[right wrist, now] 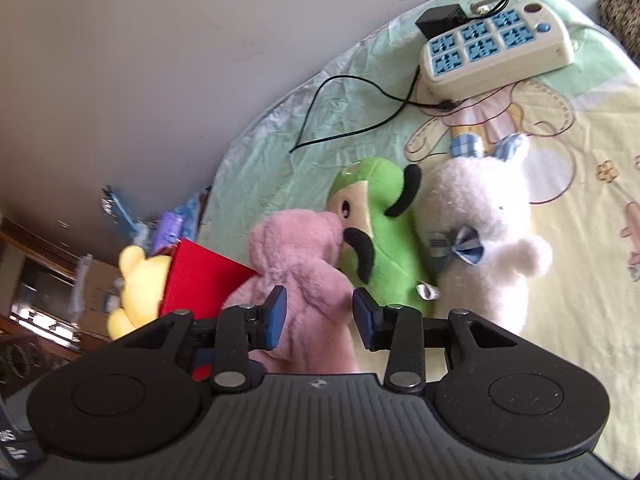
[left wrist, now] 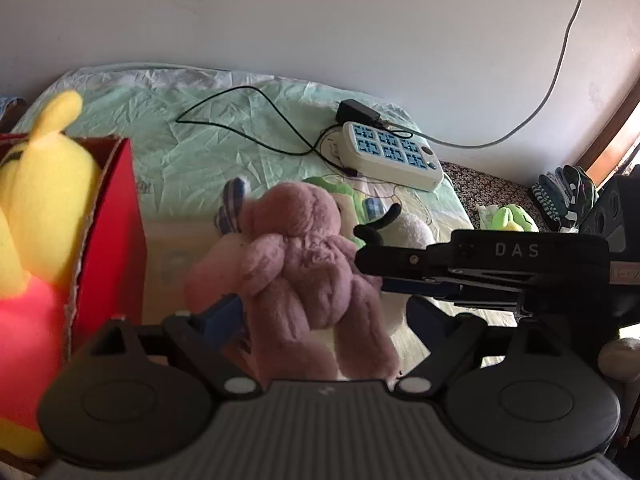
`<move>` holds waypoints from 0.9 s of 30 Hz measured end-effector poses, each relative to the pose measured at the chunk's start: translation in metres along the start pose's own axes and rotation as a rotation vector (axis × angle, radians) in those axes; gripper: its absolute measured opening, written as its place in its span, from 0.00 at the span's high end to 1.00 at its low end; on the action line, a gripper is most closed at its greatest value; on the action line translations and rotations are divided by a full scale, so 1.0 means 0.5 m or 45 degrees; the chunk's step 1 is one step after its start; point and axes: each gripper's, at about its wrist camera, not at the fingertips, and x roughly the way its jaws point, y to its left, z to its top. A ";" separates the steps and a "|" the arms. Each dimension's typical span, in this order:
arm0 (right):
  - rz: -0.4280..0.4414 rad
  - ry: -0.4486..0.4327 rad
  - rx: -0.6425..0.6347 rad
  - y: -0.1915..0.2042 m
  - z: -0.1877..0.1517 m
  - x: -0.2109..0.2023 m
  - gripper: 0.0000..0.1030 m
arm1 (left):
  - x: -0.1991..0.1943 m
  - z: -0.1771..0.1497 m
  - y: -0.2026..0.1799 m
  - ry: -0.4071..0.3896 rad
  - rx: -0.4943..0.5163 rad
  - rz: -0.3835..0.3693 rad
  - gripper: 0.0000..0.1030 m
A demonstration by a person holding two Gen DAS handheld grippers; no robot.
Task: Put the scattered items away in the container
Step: 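Grasp the pink plush bear with the right gripper and lift it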
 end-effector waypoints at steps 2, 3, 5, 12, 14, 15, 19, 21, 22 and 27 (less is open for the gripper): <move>0.014 0.010 0.012 -0.003 0.003 0.007 0.56 | 0.010 0.001 -0.002 0.012 -0.006 0.014 0.14; 0.019 0.017 0.012 -0.004 0.005 0.011 0.56 | 0.015 0.002 -0.001 0.020 -0.015 0.018 0.14; 0.024 0.035 0.007 -0.003 0.008 0.020 0.56 | 0.025 0.008 -0.002 0.033 -0.025 0.038 0.14; 0.095 0.089 0.055 -0.018 0.008 0.040 0.56 | 0.060 0.014 -0.001 0.108 -0.039 0.081 0.14; 0.115 0.098 0.079 -0.028 0.009 0.040 0.63 | 0.065 0.015 -0.004 0.118 -0.036 0.090 0.14; 0.119 0.103 0.081 -0.031 0.010 0.039 0.65 | 0.067 0.016 -0.007 0.123 -0.023 0.105 0.14; 0.138 0.125 0.079 -0.041 0.009 0.037 0.76 | 0.077 0.016 -0.027 0.149 0.049 0.178 0.14; 0.152 0.135 0.095 -0.049 0.005 0.038 0.76 | 0.081 0.014 -0.035 0.159 0.076 0.207 0.14; 0.163 0.141 0.107 -0.054 0.004 0.039 0.76 | 0.083 0.014 -0.039 0.166 0.094 0.223 0.14; 0.191 0.144 0.163 -0.071 0.006 0.046 0.72 | 0.087 0.013 -0.048 0.177 0.128 0.247 0.14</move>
